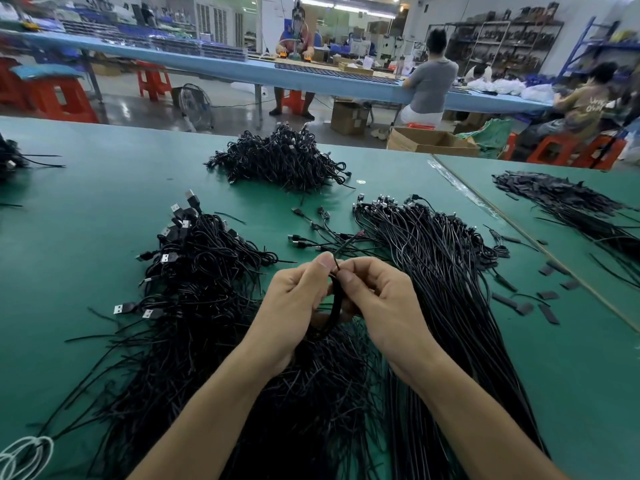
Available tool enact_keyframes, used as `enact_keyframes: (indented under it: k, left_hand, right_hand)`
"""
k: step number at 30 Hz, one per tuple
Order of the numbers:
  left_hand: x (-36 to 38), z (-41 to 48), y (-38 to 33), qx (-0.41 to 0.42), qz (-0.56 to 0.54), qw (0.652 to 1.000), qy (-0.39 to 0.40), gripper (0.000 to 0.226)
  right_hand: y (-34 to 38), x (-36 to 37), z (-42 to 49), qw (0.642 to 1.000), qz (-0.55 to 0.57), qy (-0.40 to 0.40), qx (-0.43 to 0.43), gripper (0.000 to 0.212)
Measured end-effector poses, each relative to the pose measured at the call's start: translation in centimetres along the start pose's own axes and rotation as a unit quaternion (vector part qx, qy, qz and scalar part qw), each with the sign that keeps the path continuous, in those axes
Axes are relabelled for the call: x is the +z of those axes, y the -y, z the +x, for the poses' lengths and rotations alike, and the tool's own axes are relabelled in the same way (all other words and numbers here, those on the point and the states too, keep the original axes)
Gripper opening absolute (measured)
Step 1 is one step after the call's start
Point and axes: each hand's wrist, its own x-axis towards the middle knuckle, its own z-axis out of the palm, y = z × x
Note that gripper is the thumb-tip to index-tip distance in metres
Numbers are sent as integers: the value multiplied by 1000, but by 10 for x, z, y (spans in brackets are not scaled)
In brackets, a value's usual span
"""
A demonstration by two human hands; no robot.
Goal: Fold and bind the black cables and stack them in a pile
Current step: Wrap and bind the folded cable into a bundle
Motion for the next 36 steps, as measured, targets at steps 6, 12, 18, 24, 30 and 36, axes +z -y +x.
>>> enact_keyframes:
  k: [6,12,18,24,30,36]
  left_hand:
    - [-1,0,-2,-61,-147,987,19,54]
    - [-1,0,0,-76,-137,988,13,48]
    - [-2,-1,0,-92,-123,987,34,52]
    - [-1,-4,0,-125,-97,985,64,61]
    - [-3,-5,-1,-77,-101,984,124,45]
    - [0,-3,-3,-40,-108,992,57,52]
  right_hand:
    - [0,-14,4,993,-88,-83,4,11]
    - [7,-17,3,993,-92,-70,18,24]
    - [16,-15,1,988,-141,-61,-12,22]
    - [17,-10,0,985,-142,-89,-51,21]
    - [26,-5,1,985,-152,48,-62,26]
    - [37,-9,0,983,-173,30,-59,20]
